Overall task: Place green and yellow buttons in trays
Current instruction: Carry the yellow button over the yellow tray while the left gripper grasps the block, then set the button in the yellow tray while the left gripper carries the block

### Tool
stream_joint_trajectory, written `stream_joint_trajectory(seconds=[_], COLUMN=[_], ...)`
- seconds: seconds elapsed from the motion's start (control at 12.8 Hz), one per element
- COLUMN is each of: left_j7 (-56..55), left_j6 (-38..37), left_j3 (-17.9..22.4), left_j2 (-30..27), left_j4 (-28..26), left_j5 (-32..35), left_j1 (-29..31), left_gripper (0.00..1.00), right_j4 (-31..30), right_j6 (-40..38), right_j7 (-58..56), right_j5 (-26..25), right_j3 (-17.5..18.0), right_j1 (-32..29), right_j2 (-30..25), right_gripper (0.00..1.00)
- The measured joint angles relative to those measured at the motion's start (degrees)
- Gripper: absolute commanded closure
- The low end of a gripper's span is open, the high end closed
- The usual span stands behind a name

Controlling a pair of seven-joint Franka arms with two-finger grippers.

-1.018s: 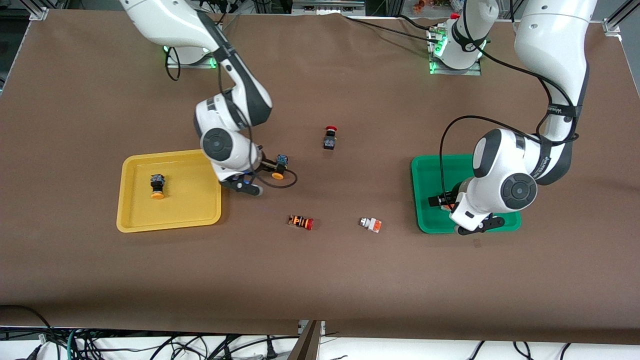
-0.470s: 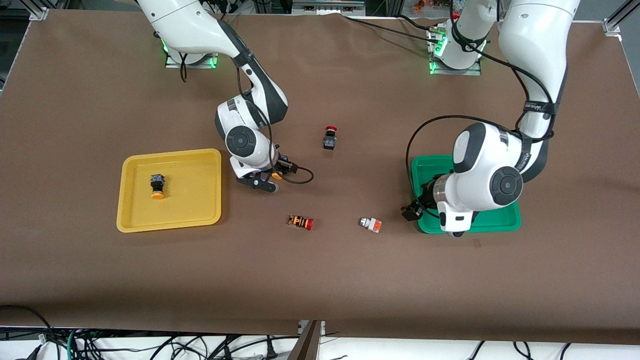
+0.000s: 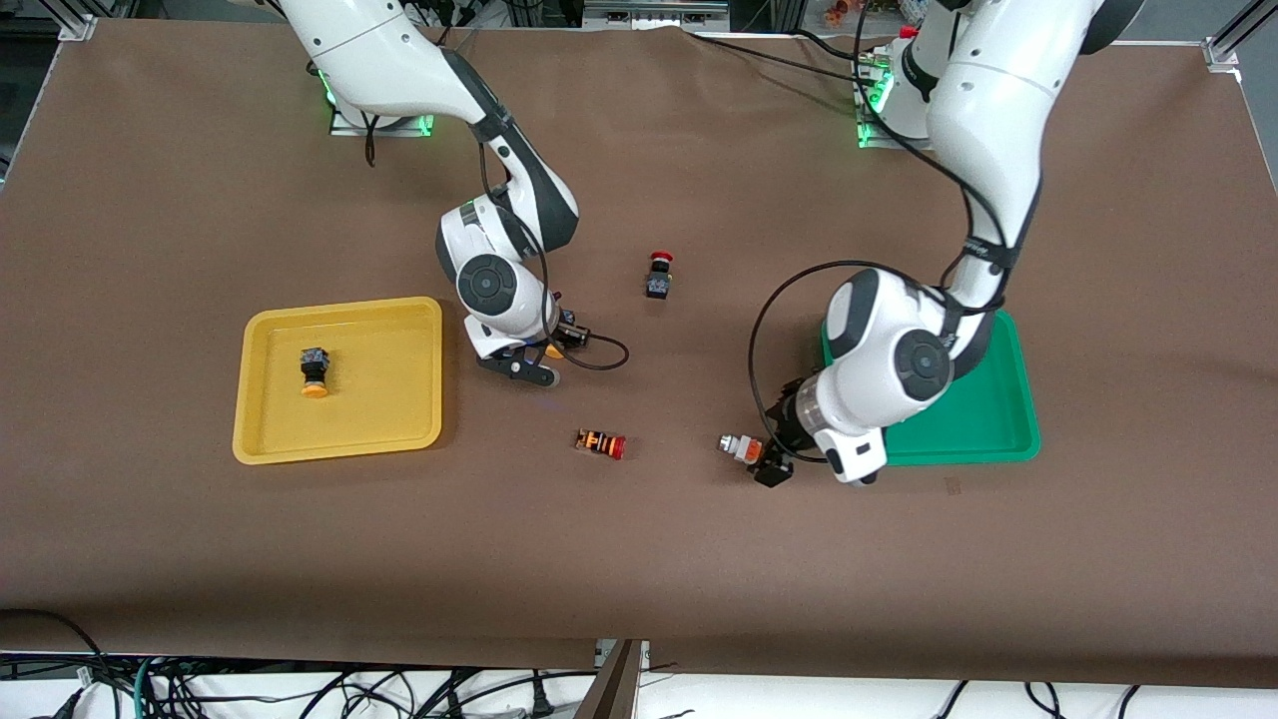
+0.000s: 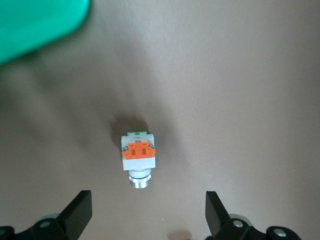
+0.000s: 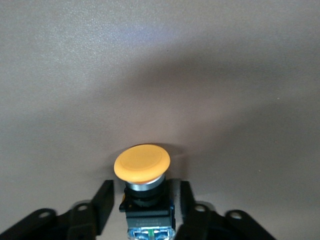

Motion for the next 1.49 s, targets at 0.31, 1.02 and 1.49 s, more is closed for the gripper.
stream_joint_trajectory(seconds=[0.31,1.02,1.49], left_j7=[-0.4,-0.6,-0.5], left_j6=[4.6,8.0,6.7], left_j3=[0.1,0.1,0.6], left_j2=[4.9,6.9,6.7], left_j4=[0.1,0.2,1.1], left_j5=[0.0,0.0,0.2], left_j1=[-1.4,-1.5,-1.5], left_gripper=[0.00,0.91,0.90], right_j4=[0.4,1.2,1.0], right_j6=[-0.4,-14.6,-14.6], right_j7=[-4.3,-41.1,-49.4], right_j5=[0.0,0.0,0.0], right_j3=[-0.6,-12.6,-12.6], right_j1=[-0.1,-10.9,-16.1], right_j2=[-0.5,-4.9,-1.2], right_gripper=[1.00,1.00,0.00])
